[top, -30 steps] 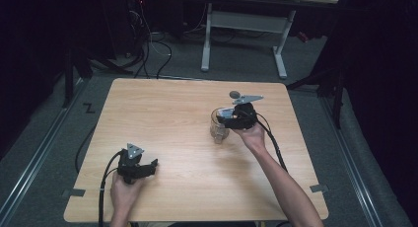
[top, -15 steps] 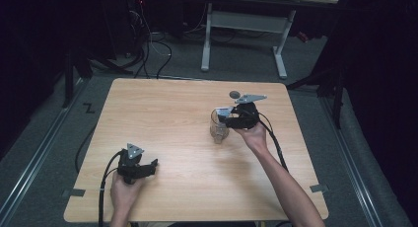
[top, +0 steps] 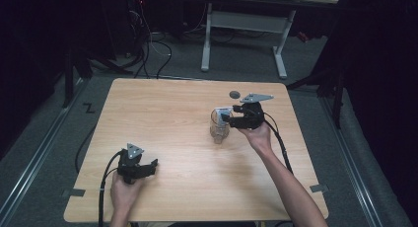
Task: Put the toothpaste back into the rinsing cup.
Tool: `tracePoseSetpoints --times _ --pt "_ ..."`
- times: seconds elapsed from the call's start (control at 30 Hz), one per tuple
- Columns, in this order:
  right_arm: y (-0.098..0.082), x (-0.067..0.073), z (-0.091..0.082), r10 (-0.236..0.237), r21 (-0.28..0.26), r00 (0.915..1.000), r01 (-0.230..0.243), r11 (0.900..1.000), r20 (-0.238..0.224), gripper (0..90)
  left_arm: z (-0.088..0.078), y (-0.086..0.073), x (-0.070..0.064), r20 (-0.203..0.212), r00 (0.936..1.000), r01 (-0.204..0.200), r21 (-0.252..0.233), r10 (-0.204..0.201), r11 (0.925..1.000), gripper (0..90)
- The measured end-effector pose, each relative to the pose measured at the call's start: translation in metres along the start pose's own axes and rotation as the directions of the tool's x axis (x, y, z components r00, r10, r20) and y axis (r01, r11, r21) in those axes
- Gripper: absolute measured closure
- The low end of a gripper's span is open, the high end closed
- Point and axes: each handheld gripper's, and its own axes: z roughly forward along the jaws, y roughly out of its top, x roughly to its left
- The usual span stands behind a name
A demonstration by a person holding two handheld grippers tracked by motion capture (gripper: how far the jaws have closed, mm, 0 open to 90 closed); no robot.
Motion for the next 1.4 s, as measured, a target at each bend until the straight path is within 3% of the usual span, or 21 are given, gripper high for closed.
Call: tracePoseSetpoints --times 0.5,1.07,1.4 --pt "-0.002 -0.006 -0.019 0.025 -0.043 0.9997 -0.025 0.999 -0.002 37.1 0.000 0.000 0.000 0.000 1.0000 0.000 0.000 0.000 1.0000 21.9" --pt "-0.015 -0.019 -0.042 0.105 -0.090 0.9945 -0.104 0.990 0.005 40.8 0.000 0.000 0.000 0.000 1.0000 0.000 0.000 0.000 1.0000 21.9" --pt "-0.022 -0.025 -0.053 0.124 -0.105 0.9921 -0.122 0.987 0.018 42.1 0.000 0.000 0.000 0.000 1.0000 -0.001 0.000 0.001 1.0000 21.9"
